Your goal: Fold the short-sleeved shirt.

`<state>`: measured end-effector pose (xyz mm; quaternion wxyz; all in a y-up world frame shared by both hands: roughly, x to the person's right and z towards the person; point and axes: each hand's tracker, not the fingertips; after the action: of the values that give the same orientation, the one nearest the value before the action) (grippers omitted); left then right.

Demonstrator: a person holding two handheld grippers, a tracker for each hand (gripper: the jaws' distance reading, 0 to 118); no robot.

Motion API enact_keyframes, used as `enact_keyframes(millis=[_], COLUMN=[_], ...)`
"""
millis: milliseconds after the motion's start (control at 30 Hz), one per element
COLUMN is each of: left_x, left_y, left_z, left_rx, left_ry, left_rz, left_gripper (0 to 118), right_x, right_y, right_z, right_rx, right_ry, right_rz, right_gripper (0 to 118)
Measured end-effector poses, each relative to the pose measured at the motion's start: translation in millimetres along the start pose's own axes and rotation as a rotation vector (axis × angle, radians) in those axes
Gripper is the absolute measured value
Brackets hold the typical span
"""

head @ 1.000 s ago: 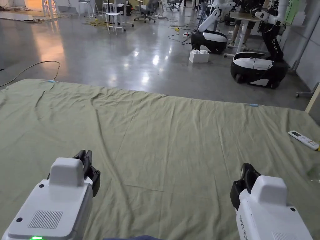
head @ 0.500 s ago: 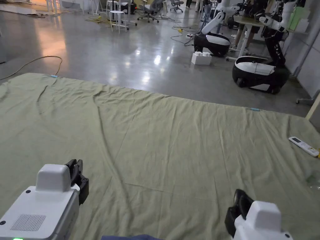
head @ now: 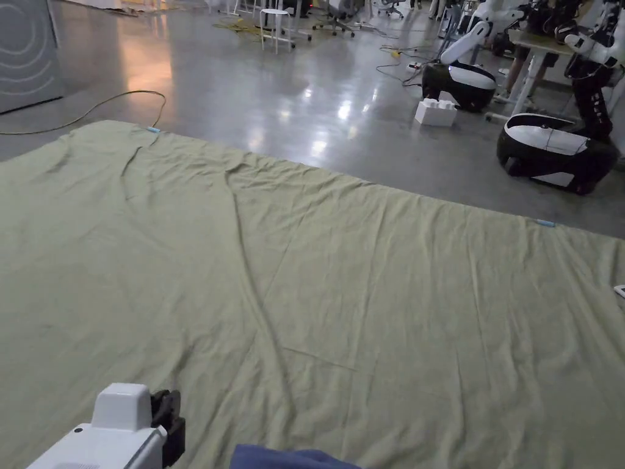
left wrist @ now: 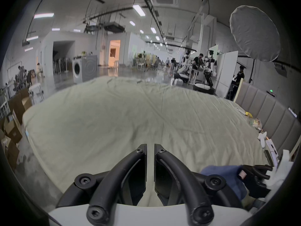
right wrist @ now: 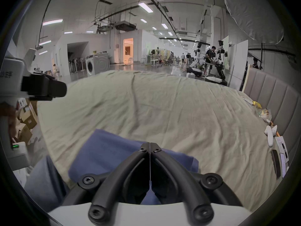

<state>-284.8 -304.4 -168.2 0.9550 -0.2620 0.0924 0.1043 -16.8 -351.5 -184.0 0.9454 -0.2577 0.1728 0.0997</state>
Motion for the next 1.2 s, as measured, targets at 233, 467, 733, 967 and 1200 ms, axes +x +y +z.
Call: enact_keyframes(millis=[233, 467, 733, 967, 1200], left_x=[-17.6, -24.1, -12.4, -4.8, -13.9], left_y=[-26.5, -35.8, -51.2, -59.4, -73.5], left_z=[-24.6, -56.5, -103.7, -131.3, -142.2], left_rx=[-0.225, -0.39, -0.618, -0.666, -0.687], left_ry=[-0.174, -0.45, -0.725, -0.82, -0.864], left_rz=[0.177, 0.321, 0.435, 0.482, 0.544], left_gripper=[70, 77, 77, 65, 33], right_x=[22.2, 26.3, 31.1, 33.9, 36.8], right_y=[-29.1, -36.1, -38.6, -40.6, -43.8], right_z=[-12.3, -12.2, -14.3, -14.7, -15.8], right_rx=[-0.045, -0.051, -0.051, -0.047, -0.044], right_ry=[-0.098, -0.126, -0.12, -0.111, -0.107], right_rz=[-0.032, -0.053, -0.072, -0.08, -0.073], right_gripper=[1, 1, 1, 1, 1])
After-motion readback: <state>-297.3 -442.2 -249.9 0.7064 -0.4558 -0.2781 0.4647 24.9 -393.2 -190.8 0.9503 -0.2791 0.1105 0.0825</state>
